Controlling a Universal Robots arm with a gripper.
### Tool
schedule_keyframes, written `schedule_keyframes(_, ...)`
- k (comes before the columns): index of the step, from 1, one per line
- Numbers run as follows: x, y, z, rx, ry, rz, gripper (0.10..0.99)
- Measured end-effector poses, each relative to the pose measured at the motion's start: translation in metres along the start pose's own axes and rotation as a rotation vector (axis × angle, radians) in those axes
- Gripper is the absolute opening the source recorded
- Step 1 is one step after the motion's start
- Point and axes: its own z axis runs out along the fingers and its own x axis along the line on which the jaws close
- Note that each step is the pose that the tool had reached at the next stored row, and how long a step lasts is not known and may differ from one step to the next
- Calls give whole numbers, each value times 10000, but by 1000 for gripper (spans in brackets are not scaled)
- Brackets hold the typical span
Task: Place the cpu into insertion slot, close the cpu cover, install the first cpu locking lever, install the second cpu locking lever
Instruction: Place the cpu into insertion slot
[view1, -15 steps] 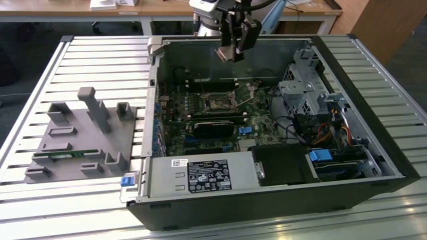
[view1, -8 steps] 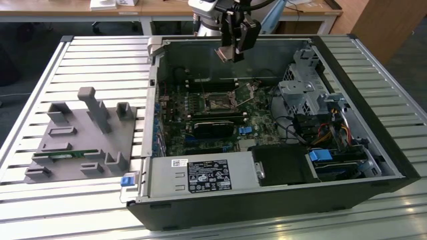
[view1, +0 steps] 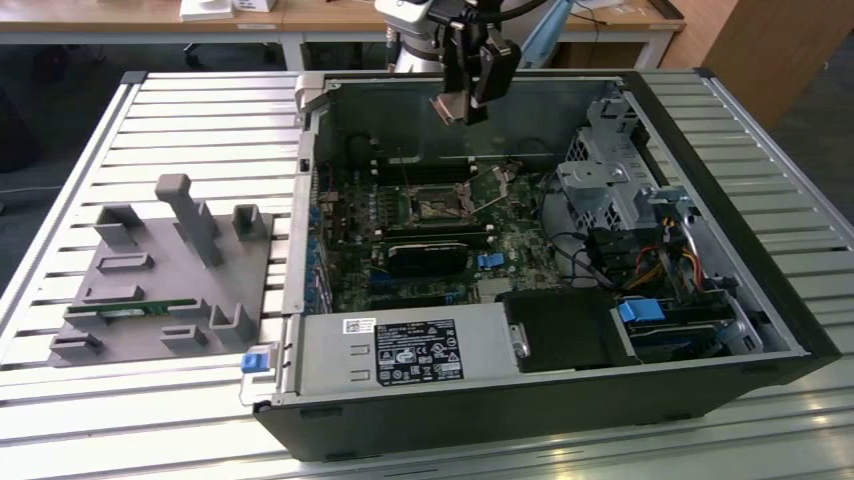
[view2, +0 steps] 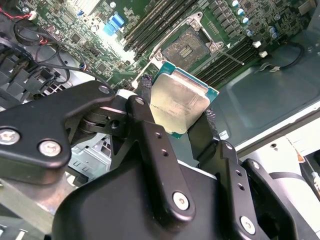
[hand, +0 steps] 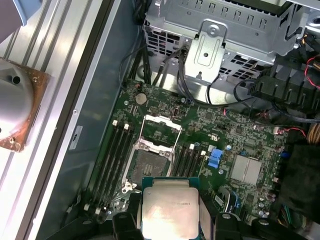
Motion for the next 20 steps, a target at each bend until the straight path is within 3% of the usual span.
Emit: schedule_keyframes(20,0,0,2,-10,-48,535,541)
